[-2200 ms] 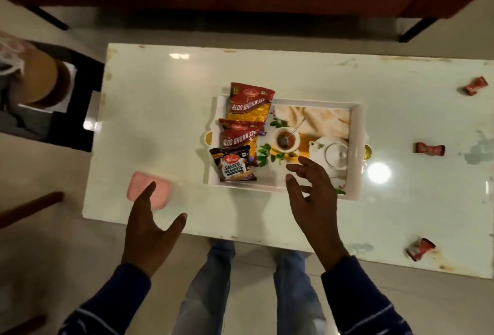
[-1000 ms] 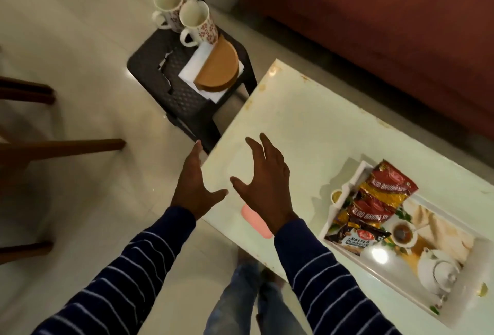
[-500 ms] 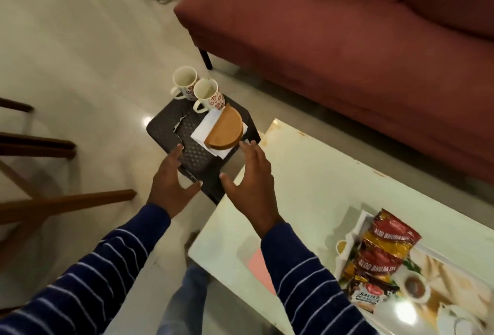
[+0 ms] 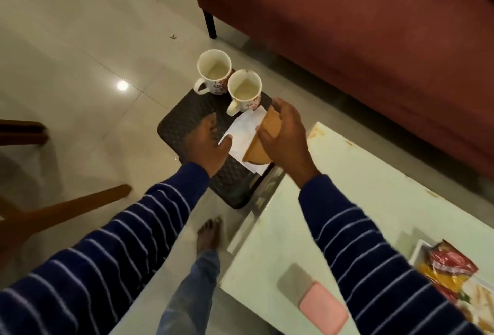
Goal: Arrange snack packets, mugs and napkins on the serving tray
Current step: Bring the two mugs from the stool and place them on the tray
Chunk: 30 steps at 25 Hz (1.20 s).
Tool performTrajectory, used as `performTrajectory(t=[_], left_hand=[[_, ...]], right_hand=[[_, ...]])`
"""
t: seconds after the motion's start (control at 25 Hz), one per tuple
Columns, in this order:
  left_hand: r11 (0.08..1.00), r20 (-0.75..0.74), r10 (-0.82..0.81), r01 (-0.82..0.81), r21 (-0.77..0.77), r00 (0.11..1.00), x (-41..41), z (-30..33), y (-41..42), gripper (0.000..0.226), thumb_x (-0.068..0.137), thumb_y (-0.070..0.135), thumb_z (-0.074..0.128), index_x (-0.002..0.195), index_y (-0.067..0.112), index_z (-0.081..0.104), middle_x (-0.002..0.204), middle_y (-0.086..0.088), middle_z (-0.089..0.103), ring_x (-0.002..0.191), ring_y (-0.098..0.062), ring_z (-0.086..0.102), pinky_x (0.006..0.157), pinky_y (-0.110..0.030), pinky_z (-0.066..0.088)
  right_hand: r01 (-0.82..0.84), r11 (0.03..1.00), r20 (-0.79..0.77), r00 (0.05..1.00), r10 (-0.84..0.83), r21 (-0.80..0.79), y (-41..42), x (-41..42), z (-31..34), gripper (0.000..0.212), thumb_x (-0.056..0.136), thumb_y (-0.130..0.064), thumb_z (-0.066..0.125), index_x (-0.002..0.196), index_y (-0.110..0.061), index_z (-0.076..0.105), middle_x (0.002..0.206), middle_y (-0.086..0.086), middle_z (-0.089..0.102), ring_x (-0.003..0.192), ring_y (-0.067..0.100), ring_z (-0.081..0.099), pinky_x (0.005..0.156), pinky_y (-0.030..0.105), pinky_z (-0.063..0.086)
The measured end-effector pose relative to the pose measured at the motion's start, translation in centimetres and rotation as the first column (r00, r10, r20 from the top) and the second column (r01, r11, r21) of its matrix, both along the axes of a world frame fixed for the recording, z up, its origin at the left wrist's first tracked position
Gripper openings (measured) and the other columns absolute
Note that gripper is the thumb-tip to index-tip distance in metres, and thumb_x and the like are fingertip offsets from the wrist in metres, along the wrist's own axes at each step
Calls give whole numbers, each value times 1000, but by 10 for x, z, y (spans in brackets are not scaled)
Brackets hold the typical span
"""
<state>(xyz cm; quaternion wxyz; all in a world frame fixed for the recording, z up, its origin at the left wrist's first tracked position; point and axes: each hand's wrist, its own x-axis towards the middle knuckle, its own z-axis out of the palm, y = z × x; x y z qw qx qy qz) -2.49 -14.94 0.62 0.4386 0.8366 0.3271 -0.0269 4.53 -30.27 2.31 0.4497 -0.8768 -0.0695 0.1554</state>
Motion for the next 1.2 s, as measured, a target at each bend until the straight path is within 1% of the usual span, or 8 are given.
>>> performTrajectory(t=[0.2, 0.32, 0.4, 0.6, 0.76, 0.88, 1.04, 1.2], left_hand=[[990, -45, -138, 139, 21, 989, 53, -34, 29, 59, 91, 35, 67, 143, 13, 48, 135, -8, 61, 119, -24, 60, 97, -35, 50], [985, -56, -163, 166, 53, 985, 64, -53, 31, 31, 91, 36, 67, 115, 16, 66, 98, 2, 70, 84, -13, 64, 65, -13, 44], [978, -55, -188, 192, 78, 981, 67, -61, 29, 15, 93, 31, 65, 94, 17, 67, 74, 9, 59, 68, -9, 58, 54, -12, 32], [969, 20, -226, 222, 108, 974, 59, -49, 23, 14, 96, 19, 60, 90, 10, 70, 79, -5, 66, 73, -16, 59, 63, -20, 36], [923, 216, -340, 280, 266, 915, 34, -5, -3, 24, 97, 22, 60, 110, 4, 72, 94, -15, 73, 83, -18, 63, 74, -24, 42], [907, 305, -400, 326, 267, 864, 11, 30, -56, 30, 99, 24, 59, 119, 5, 69, 105, -14, 73, 90, -16, 64, 78, -27, 46], [855, 430, -503, 505, 119, 750, -25, 62, -169, 22, 93, 16, 67, 109, 2, 73, 106, -7, 72, 91, -2, 62, 82, -12, 46], [753, 468, -558, 655, -61, 685, -72, 73, -303, 19, 84, 6, 75, 102, 11, 76, 104, 11, 69, 96, 12, 62, 79, -1, 42]], right_hand=[[-106, 981, -33, 994, 102, -162, 43, 87, -20, 91, 77, -16, 81, 151, -18, 29, 156, 5, 32, 138, 23, 39, 112, 40, 39], [-304, 911, -33, 951, 307, -278, 61, 105, -36, 103, 70, -18, 87, 152, -18, 25, 157, 6, 29, 140, 25, 36, 110, 37, 38], [-371, 861, -7, 920, 393, -347, 68, 106, -46, 99, 71, -18, 87, 151, -19, 29, 155, 5, 33, 137, 26, 39, 108, 42, 43], [-335, 902, 87, 925, 370, -271, 62, 95, -34, 88, 68, -16, 85, 144, -17, 40, 146, 7, 42, 127, 26, 47, 100, 43, 48], [-230, 950, 267, 921, 282, -210, 22, 68, 11, 92, 61, -15, 85, 142, -18, 42, 142, 5, 45, 120, 24, 51, 86, 40, 55], [-128, 974, 327, 927, 185, -189, -41, 38, 48, 94, 61, -20, 87, 143, -18, 42, 142, 3, 44, 120, 21, 51, 85, 36, 56], [25, 984, 242, 970, 18, -176, -164, -25, 92, 90, 66, -16, 86, 143, -18, 41, 144, 2, 42, 128, 18, 45, 98, 31, 49], [238, 965, 69, 970, -231, -110, -306, -105, 121, 82, 70, -20, 77, 144, -25, 41, 146, -2, 39, 129, 12, 43, 97, 20, 45]])
